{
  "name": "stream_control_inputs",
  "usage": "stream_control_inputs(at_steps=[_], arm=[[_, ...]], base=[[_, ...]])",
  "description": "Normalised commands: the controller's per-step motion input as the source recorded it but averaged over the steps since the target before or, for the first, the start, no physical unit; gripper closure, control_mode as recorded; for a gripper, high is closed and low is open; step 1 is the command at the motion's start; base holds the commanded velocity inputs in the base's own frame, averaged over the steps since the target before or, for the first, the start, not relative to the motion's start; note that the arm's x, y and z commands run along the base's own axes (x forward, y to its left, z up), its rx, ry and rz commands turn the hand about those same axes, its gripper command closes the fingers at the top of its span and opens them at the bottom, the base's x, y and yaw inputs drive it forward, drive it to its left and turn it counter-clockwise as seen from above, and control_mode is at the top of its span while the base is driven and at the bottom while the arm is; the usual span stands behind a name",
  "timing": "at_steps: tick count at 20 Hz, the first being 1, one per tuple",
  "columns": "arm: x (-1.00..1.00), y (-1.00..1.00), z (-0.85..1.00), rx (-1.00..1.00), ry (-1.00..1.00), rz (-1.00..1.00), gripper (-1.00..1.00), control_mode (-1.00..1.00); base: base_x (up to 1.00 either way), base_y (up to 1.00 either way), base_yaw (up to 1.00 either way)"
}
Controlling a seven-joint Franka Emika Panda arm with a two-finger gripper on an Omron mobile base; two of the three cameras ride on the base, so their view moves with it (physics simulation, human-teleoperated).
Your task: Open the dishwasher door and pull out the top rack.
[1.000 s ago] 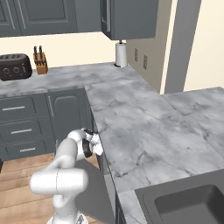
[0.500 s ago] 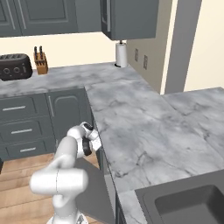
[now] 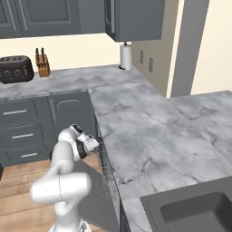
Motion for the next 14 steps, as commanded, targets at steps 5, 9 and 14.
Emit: stream_control_inputs(at_steps=[5, 9, 14], arm=[[-0.7, 0.94, -0.56, 0.16, 0.26, 0.0, -1.0, -1.0], [-0.51, 0.68, -0.26, 0.18, 0.21, 0.0, -1.0, -1.0], [-0.46, 0.4, -0.03, 0.28, 0.19, 0.0, -1.0, -1.0]], base=[[0.0, 0.0, 0.0], [0.0, 0.0, 0.0], [0.0, 0.0, 0.0]])
